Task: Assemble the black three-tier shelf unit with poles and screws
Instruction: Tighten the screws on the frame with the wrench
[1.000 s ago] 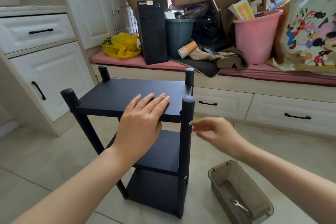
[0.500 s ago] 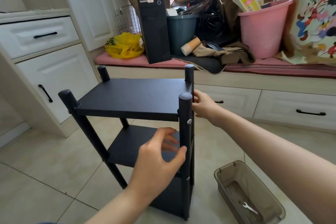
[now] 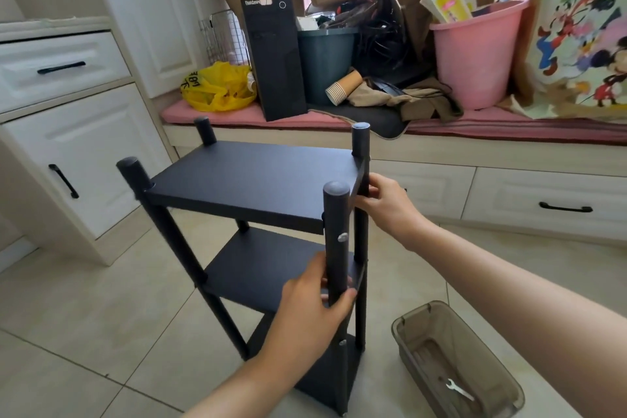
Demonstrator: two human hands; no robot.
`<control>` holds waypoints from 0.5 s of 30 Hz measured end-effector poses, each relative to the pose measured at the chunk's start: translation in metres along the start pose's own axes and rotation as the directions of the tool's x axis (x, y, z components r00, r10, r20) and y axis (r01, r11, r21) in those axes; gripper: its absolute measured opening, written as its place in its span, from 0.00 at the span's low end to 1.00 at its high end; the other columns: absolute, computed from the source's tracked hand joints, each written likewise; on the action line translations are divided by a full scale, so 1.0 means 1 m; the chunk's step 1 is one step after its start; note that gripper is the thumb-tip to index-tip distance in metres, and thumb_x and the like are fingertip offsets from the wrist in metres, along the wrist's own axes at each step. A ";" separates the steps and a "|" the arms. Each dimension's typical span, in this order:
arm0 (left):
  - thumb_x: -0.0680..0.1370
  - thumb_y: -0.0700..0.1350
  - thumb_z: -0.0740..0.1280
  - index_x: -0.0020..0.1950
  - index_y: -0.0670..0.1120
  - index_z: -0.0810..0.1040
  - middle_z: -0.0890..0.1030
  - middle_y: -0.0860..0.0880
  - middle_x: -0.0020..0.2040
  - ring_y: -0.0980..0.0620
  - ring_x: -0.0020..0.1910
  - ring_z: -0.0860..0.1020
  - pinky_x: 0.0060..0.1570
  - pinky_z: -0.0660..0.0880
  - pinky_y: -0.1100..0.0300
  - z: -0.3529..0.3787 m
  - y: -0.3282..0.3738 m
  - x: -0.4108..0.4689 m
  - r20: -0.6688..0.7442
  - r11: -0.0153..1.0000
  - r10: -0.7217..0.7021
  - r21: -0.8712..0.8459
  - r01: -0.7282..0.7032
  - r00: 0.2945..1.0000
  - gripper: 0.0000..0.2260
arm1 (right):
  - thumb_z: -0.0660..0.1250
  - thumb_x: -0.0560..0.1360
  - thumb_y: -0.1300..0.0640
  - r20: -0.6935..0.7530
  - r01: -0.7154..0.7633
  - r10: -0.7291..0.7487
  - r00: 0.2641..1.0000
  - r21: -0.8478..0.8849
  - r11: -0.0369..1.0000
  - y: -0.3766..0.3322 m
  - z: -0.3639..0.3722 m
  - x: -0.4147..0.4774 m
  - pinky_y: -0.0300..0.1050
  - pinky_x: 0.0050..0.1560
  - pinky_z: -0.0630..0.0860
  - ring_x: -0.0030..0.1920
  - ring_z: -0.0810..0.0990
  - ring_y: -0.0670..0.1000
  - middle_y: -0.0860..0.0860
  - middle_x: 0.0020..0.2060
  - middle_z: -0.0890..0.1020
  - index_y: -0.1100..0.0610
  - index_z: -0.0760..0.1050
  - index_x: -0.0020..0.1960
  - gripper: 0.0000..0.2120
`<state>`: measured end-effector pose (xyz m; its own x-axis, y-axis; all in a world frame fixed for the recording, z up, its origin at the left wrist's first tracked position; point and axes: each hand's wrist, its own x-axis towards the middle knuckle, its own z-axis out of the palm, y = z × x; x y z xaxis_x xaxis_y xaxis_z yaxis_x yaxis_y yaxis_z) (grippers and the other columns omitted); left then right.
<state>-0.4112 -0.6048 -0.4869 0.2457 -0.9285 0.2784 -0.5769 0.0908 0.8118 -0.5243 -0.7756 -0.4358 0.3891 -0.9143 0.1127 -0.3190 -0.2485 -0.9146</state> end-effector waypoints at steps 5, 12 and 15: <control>0.75 0.41 0.75 0.50 0.59 0.76 0.83 0.62 0.45 0.62 0.48 0.83 0.45 0.79 0.70 -0.014 -0.009 0.004 0.001 1.000 -0.023 -0.013 0.023 1.000 0.14 | 0.72 0.76 0.59 -0.057 0.009 -0.010 0.998 -0.021 1.000 0.005 -0.017 -0.017 0.42 0.53 0.76 0.53 0.82 0.50 0.50 0.50 0.84 0.54 0.78 0.58 0.12; 0.76 0.35 0.73 0.54 0.58 0.75 0.84 0.63 0.47 0.61 0.49 0.83 0.47 0.79 0.68 -0.036 -0.023 0.007 0.008 0.997 -0.068 -0.037 0.068 0.998 0.18 | 0.73 0.75 0.56 -0.148 0.021 -0.027 0.989 -0.040 0.999 0.008 -0.027 -0.052 0.33 0.44 0.72 0.48 0.81 0.43 0.47 0.46 0.83 0.52 0.78 0.56 0.11; 0.76 0.33 0.73 0.55 0.59 0.74 0.84 0.64 0.47 0.62 0.50 0.82 0.46 0.77 0.71 -0.045 -0.026 0.011 -0.011 0.997 -0.075 -0.019 0.075 0.997 0.21 | 0.73 0.76 0.55 -0.163 0.008 -0.009 0.987 -0.005 1.000 0.008 -0.028 -0.068 0.34 0.44 0.71 0.47 0.80 0.41 0.44 0.44 0.83 0.48 0.78 0.52 0.08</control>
<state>-0.3579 -0.6015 -0.4816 0.2969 -0.9287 0.2223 -0.5421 0.0277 0.8399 -0.5769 -0.7245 -0.4396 0.2455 -0.9520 0.1829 -0.3202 -0.2577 -0.9116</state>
